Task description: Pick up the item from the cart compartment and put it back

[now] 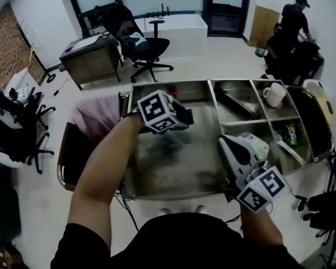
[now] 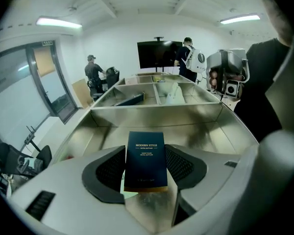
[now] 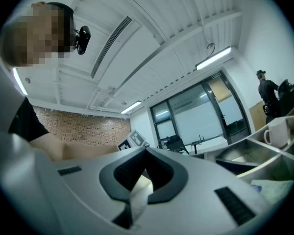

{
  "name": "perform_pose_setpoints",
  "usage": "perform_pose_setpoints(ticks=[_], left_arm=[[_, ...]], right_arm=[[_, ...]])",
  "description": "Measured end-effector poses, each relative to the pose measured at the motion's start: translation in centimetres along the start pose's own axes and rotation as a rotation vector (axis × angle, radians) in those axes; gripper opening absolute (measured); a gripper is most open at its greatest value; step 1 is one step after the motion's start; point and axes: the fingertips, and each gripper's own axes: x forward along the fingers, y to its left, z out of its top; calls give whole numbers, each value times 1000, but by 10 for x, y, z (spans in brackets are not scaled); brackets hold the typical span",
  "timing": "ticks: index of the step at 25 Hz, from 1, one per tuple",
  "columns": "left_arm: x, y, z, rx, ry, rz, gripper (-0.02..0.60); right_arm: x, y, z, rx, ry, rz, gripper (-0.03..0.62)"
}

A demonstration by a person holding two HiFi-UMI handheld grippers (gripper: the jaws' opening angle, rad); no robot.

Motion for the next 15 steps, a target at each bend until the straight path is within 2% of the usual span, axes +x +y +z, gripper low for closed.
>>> perform_pose_setpoints(ticks=[7,11,15], left_arm=[[-49,-4,25,-87,-229,181,249],[-88,-9,33,-194,-393,284,249],[-134,-18,38,-319,-617,396,249]], right_arm=[[5,11,-3,-4,7,19,20],[8,16,-6,-2,9,31,20],[11,20,-9,0,15,43,20]])
